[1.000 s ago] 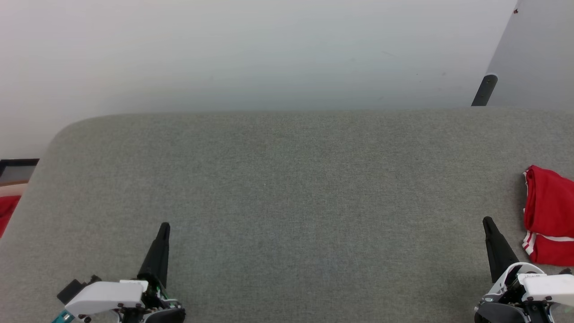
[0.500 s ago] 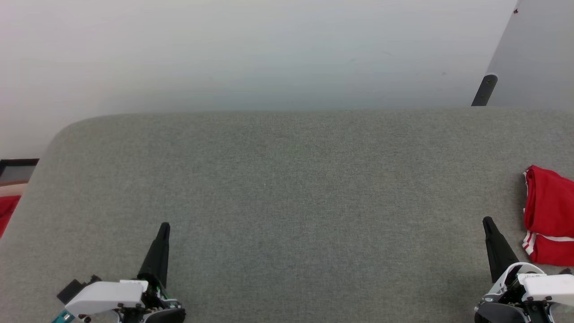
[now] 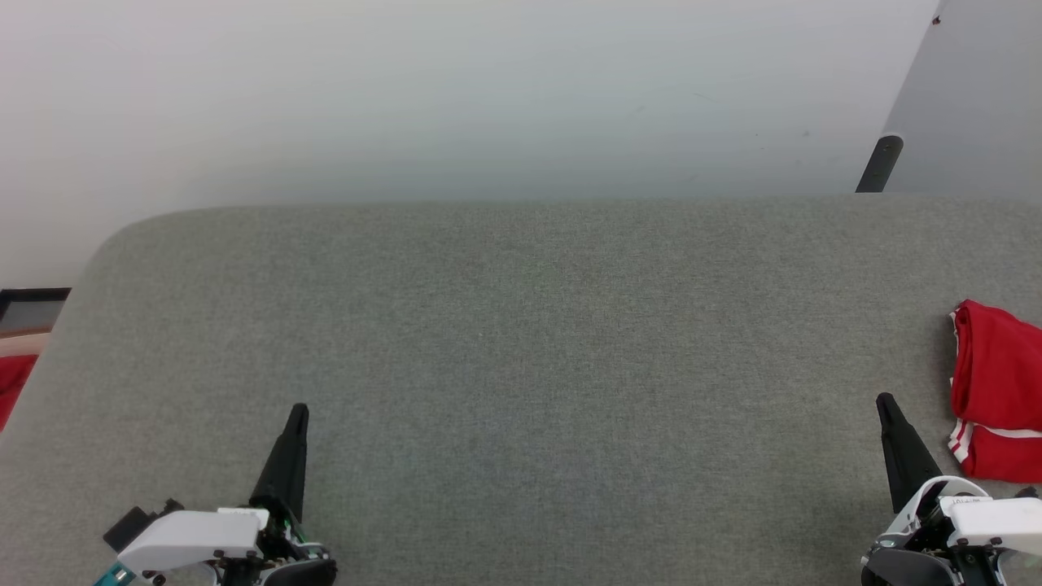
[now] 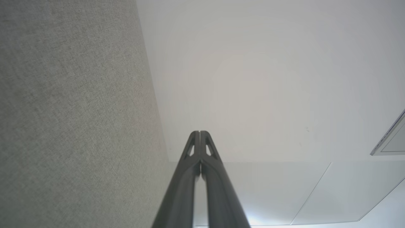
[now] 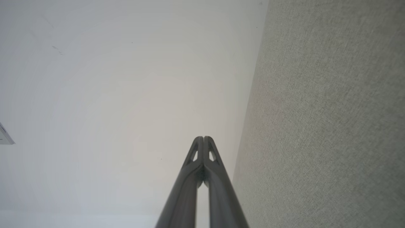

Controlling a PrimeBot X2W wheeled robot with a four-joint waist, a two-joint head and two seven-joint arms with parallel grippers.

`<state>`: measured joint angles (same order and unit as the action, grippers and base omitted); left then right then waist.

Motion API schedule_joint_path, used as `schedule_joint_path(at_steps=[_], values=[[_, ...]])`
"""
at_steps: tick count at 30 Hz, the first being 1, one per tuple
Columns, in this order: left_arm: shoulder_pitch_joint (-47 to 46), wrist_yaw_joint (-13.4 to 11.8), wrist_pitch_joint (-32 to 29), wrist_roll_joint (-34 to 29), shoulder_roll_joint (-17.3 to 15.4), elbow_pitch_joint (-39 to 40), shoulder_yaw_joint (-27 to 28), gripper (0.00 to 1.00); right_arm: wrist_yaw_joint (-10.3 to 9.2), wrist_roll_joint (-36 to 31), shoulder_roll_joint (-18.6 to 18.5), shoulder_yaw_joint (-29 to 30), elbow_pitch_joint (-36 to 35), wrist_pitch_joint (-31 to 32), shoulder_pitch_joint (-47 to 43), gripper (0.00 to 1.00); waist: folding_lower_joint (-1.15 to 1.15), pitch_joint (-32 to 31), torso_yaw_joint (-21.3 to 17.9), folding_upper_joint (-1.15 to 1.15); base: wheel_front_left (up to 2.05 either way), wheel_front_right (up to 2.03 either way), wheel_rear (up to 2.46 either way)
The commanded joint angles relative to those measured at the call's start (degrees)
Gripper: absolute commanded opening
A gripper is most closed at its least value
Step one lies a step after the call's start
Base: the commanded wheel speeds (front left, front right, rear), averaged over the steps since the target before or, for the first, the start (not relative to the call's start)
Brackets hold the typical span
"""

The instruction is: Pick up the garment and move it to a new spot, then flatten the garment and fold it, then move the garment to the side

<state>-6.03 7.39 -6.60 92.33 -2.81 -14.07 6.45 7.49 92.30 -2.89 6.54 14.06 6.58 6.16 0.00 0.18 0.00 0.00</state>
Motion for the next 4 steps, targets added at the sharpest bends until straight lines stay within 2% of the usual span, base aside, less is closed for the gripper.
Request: schedule_joint_path(at_steps=[1, 4], values=[[-0.5, 0.2, -0.1, 0.2, 0.0, 0.0, 0.1, 0.0, 0.0, 0.2, 0.1, 0.0, 0.0, 0.1, 0.2, 0.0, 0.0, 0.0, 0.0, 0.0, 0.0, 0.0, 0.0], [-0.5, 0.2, -0.1, 0.2, 0.0, 0.0, 0.1, 0.0, 0.0, 0.2, 0.1, 0.0, 0.0, 0.1, 0.2, 0.0, 0.0, 0.0, 0.0, 0.0, 0.0, 0.0, 0.0]])
